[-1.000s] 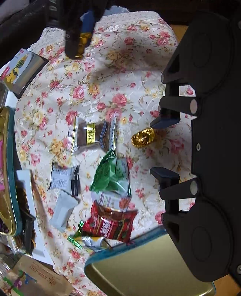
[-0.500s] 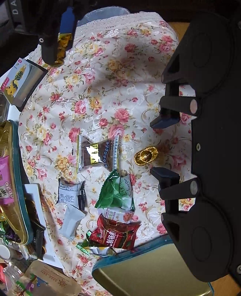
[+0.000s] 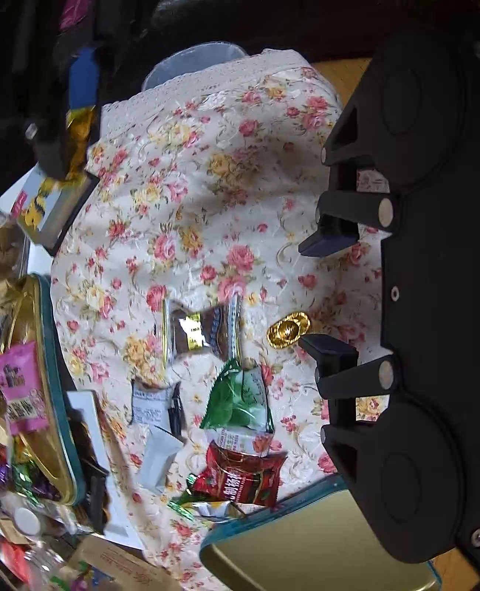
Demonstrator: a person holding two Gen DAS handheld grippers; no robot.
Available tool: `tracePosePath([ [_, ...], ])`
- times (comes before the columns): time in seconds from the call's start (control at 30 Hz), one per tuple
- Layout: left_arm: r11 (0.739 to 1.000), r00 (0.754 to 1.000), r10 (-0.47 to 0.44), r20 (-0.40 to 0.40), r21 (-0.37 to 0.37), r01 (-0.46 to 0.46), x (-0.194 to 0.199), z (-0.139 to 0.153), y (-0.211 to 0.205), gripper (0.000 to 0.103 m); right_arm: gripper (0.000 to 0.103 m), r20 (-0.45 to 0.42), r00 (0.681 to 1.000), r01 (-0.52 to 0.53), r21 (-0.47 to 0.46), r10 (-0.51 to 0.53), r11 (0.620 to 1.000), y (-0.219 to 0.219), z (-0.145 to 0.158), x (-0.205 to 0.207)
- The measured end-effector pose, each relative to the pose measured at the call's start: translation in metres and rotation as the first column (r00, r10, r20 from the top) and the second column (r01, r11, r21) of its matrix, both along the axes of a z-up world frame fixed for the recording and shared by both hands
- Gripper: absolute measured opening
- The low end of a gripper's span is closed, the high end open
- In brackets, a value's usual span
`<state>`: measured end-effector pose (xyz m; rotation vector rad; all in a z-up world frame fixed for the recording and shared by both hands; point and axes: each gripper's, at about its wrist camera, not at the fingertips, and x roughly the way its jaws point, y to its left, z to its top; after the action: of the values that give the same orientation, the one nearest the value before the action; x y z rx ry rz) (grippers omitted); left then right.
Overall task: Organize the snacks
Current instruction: 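Reach and grasp the gold ingot chocolate with the left tool while the right tool holds the candy, then carry the ingot into the gold tray and release it while the right tool brings the candy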
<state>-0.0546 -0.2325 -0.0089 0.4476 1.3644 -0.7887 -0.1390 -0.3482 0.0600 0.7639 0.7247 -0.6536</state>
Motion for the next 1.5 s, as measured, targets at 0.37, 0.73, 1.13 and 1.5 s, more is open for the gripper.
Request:
tracePosePath([
  [0.37,0.996,0.995,0.09,-0.034,0.002,-0.09,0.023,-0.015,0.012,0.054,0.022,-0.01,1.0,0.008,0.098,-0.007,0.995,-0.016,-0.018,-0.014],
  [0.73,0.99,0.995,0.091,0.03,0.105,-0.094,0.004,-0.055,-0.018,0.051,0.022,0.0,1.0,-0.006,0.085,0.006,0.996,-0.013,-0.013,-0.018],
  [1.13,0.981,0.99,0.141,0.022,0.134,-0.143,0.01,-0.069,-0.023,0.028,0.022,0.008,1.0,-0.027,0.079,0.027,0.996,-0.011,-0.012,-0.021],
  [1.5,0.979,0.982,0.188,0.014,0.077,-0.188,0.033,-0.037,0.002,0.028,0.022,-0.015,1.0,-0.023,0.076,0.024,0.997,-0.01,-0.015,-0.017],
])
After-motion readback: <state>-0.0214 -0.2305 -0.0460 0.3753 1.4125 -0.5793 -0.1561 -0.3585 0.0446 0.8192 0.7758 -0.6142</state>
